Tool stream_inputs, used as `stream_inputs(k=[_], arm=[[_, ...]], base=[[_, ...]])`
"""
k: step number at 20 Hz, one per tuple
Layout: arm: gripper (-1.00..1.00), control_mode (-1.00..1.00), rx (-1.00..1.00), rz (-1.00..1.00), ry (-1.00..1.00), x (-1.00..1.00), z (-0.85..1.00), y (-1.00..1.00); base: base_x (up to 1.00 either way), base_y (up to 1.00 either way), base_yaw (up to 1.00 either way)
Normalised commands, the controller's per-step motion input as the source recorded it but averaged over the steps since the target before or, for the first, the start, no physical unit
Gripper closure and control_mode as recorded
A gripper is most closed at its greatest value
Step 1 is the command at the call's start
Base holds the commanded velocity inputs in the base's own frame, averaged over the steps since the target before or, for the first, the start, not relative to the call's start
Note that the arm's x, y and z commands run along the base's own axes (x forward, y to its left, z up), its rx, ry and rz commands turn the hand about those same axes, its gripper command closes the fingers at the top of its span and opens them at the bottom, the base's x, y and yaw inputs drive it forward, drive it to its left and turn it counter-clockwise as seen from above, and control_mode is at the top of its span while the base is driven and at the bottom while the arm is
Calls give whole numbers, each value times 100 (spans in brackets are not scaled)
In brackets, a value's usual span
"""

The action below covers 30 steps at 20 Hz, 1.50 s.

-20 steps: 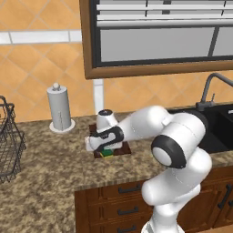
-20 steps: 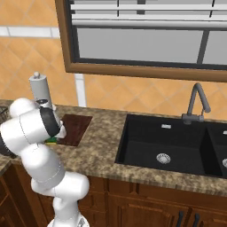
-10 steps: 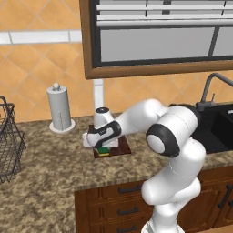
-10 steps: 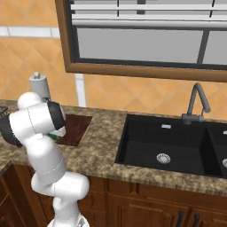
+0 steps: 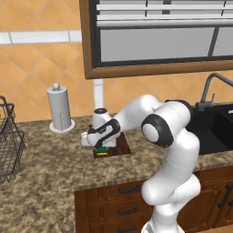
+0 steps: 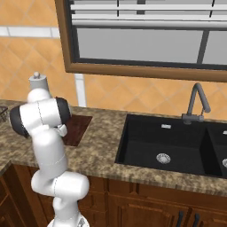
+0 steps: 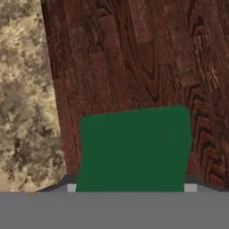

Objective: Pick up the sponge from the counter and clean the cutting board by briefly scrubbing or pressing down on the cutting board. Once finished, release the sponge.

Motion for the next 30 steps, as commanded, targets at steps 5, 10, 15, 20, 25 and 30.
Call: stream_inputs(k=[5,10,15,20,25,30], arm=[[100,-100,0,-1,-3,20,-21,20],[100,-100,0,0,-2,40,-4,4],[100,-100,0,0,-3,46,0,0],[100,-100,-2,0,-1,56,0,0],[100,-100,-1,0,0,65,0,0],[100,-100,0,-1,0,65,0,0]], base=[[0,0,0],[0,0,0],[0,0,0],[0,0,0],[0,0,0],[0,0,0]])
